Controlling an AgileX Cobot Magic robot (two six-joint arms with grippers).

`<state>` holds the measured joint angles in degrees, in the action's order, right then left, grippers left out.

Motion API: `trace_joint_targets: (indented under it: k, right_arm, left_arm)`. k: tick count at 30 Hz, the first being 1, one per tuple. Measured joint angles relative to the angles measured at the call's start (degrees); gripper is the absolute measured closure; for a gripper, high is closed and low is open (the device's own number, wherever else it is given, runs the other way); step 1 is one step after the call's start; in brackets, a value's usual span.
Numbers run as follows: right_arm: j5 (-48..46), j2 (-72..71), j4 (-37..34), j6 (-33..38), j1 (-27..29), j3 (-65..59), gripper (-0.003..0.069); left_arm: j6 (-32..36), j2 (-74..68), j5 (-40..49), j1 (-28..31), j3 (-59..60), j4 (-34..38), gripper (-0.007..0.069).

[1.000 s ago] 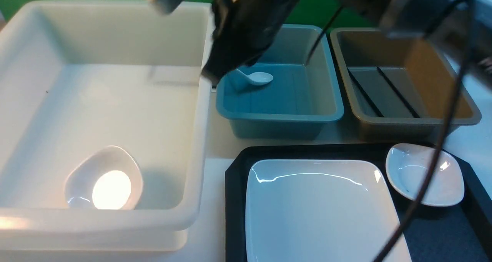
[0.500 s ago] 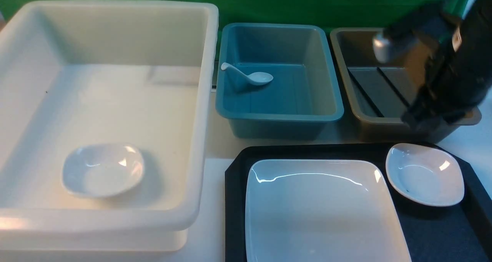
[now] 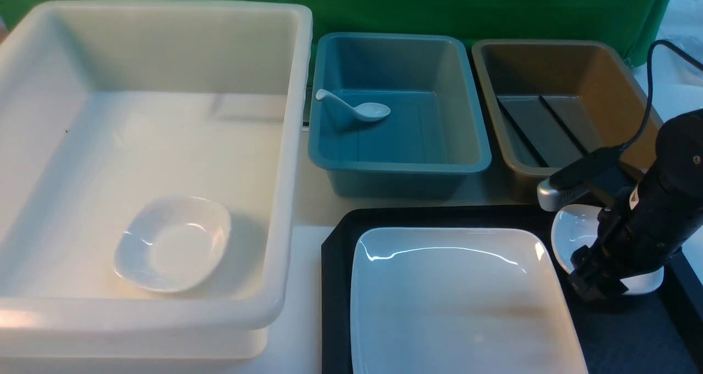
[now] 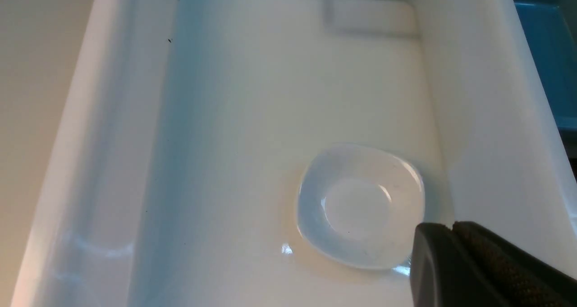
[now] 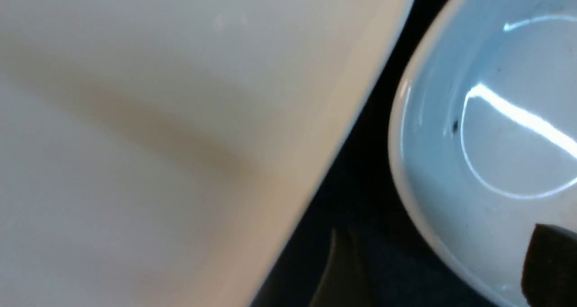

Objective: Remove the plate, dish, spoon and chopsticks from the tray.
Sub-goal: Use the right arm to grab a small plate from the dinner plate

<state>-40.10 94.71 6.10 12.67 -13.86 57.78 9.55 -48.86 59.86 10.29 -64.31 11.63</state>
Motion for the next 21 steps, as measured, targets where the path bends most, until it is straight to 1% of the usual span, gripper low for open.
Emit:
trace_joint_targets:
  k: [3, 7, 11, 15, 21]
  right_arm:
    - [2.7, 1.5, 0.7, 0.6, 0.0, 0.0, 0.0134]
    - [3.5, 2.7, 3.5, 0.7, 0.0, -0.1, 0.0139]
    - [4.6, 4.0, 4.4, 0.6, 0.0, -0.1, 0.0192]
    - [4.8, 4.9, 4.5, 0.4, 0.0, -0.1, 0.0218]
    - [5.5, 5.7, 4.5, 0.4, 0.0, -0.1, 0.0223]
  left_arm:
    - [0.0, 0.0, 0.0, 0.0, 0.0, 0.1, 0.061]
    - [0.3, 0.0, 0.0, 0.0, 0.0, 0.1, 0.061]
    - [0.3, 0.0, 0.1, 0.0, 0.0, 0.5, 0.061]
    - [0.6, 0.0, 0.1, 0.0, 0.0, 0.9, 0.061]
    - [0.8, 0.0, 0.1, 0.0, 0.0, 1.0, 0.061]
